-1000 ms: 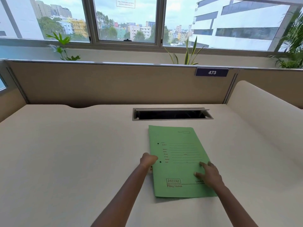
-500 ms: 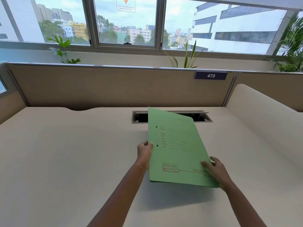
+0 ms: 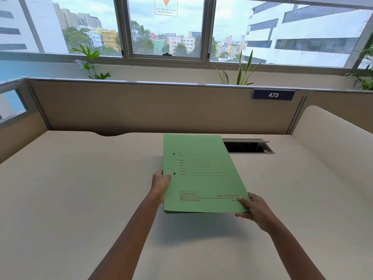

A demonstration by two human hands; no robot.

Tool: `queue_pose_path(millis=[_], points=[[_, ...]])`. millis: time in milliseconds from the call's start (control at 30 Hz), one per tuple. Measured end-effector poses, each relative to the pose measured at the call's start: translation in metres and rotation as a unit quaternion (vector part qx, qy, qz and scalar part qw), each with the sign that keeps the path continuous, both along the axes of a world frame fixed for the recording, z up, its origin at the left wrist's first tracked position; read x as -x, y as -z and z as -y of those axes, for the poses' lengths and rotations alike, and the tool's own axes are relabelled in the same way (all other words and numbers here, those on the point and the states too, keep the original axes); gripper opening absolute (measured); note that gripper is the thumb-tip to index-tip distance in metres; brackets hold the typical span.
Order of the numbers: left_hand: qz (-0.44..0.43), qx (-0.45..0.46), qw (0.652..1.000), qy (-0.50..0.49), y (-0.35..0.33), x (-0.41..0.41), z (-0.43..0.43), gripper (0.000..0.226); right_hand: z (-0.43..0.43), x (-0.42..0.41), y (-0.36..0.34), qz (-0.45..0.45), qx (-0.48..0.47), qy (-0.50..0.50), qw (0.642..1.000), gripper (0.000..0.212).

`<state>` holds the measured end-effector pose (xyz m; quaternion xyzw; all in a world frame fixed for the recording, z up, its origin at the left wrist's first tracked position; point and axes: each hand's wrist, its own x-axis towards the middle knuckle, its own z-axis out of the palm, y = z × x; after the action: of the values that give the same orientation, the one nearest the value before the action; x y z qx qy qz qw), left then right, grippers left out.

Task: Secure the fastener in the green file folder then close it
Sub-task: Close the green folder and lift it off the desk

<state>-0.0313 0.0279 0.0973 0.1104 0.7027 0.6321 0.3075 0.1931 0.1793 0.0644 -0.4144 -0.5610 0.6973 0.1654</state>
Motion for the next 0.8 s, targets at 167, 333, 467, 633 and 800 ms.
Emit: queue_pose_path(millis=[167,333,467,633,800], points=[[-0.058,0.073,0.995,-0.023,0.020,0.027,0.016,0.032,0.013,0.054,0.000,0.005,-0.051,0.058,0.997,0.030],[-0.101,0.133,0.981,-0.103,0.030,0.061,0.026,0.036,0.022,0.111,0.002,0.011,-0.105,0.088,0.991,0.027],[-0.129,0.180,0.964,-0.144,0.031,0.089,0.033,0.034,0.029,0.151,0.006,0.021,-0.131,0.080,0.988,0.026],[-0.157,0.228,0.946,-0.168,0.036,0.128,0.035,0.032,0.033,0.203,0.013,0.035,-0.150,0.069,0.986,0.025],[-0.169,0.258,0.936,-0.166,0.046,0.167,0.035,0.029,0.033,0.247,0.024,0.057,-0.146,0.054,0.986,0.025]])
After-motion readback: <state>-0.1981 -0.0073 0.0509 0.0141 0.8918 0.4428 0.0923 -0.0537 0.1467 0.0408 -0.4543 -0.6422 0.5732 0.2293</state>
